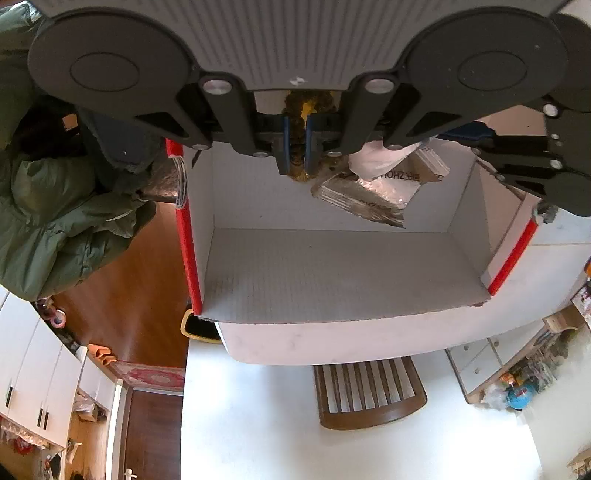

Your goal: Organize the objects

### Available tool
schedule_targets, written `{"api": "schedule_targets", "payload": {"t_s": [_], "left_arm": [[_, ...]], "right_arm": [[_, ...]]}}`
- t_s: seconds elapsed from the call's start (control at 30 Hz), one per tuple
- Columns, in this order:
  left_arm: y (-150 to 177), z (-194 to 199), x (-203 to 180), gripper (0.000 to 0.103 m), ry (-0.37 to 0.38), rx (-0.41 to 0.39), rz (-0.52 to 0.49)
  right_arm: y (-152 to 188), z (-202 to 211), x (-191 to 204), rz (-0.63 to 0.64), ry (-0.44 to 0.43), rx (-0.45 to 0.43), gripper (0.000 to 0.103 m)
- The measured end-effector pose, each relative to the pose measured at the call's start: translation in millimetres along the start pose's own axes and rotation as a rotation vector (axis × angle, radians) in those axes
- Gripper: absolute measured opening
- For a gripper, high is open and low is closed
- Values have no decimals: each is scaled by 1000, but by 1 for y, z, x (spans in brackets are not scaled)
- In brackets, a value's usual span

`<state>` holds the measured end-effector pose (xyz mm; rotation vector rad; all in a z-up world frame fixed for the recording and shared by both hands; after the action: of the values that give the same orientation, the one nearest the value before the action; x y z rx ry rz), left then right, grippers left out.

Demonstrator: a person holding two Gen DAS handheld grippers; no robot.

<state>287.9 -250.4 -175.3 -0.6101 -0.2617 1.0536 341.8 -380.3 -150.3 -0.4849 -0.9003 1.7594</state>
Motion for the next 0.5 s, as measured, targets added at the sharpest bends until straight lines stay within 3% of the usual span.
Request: {"api": "schedule_targets", "payload": {"t_s": [0.17, 0.27, 0.33, 0.5], "left_arm": [[2, 4, 1, 35, -3, -5, 15], [3, 10, 3, 45, -10, -18, 34], [-2, 10, 8, 57, -24, -35, 41], [-4, 28, 9, 64, -24, -79, 62]], "right_arm": [[-1, 9, -2, -19, -24, -7, 14], [-1, 15, -2, -22, -23, -17, 18], [-2, 20, -1, -24, -28, -29, 24], [-5, 34, 5, -22, -37, -59, 29]]}}
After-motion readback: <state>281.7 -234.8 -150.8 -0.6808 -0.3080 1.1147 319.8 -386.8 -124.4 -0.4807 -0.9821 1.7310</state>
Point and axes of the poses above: each gripper's, at about its wrist camera, not at the fingertips, and z roughly against the way its jaws point, x to its left, y to its underside, the point moved 5 cm from there along -z, roughly the way its jaws point, and after that the axes turned 14 degrees about -x, right-handed, at the moved point
